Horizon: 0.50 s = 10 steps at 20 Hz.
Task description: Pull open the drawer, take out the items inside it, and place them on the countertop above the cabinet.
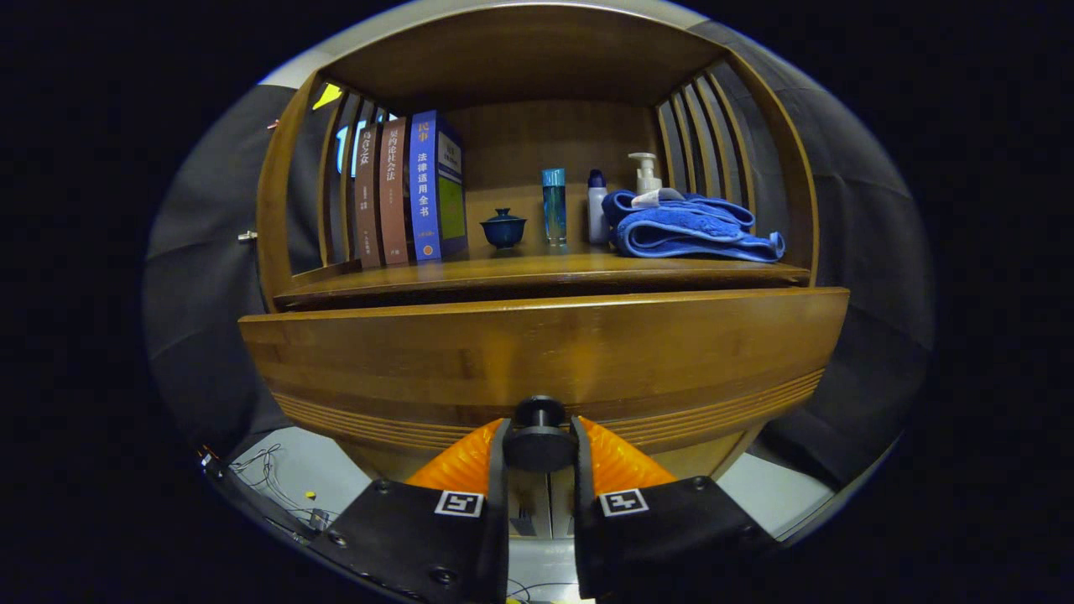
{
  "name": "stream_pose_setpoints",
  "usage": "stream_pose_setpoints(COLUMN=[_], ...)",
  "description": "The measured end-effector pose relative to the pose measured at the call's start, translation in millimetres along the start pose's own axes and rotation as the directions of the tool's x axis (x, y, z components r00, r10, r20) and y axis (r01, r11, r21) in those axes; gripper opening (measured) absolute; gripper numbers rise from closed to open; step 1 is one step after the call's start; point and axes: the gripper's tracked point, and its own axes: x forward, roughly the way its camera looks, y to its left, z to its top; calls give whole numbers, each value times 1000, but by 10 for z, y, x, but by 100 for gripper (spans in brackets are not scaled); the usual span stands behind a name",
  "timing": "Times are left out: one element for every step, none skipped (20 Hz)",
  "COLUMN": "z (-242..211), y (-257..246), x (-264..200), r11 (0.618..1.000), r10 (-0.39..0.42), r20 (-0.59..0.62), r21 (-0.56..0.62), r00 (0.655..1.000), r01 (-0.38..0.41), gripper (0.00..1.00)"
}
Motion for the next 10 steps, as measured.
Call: stream_pose_setpoints(z=[-22, -47, -76, -98, -120, -144, -161, -182, -200, -223], y=[5, -13, -11, -8, -11, -12, -12, -19, -24, -32], x=[-82, -175, -272, -362, -451, -530, -596, -658, -715, -778], r11=[1000, 1000, 1000, 1000, 1000, 1000, 1000, 1000, 1000, 1000], r10=[-2, -2, -3, -2, -1, 3, 5, 5, 2, -2], r20=[-3, -7, -9, -9, -10, -10, -10, -13, -15, -19], r21=[1, -1, -2, -2, 1, 6, 10, 8, 3, -4], r00=[1000, 1000, 1000, 1000, 1000, 1000, 1000, 1000, 1000, 1000], r01=[2, 2, 3, 2, 1, -3, -5, -5, -1, 2], gripper=[36, 36, 36, 36, 36, 36, 35, 36, 36, 36])
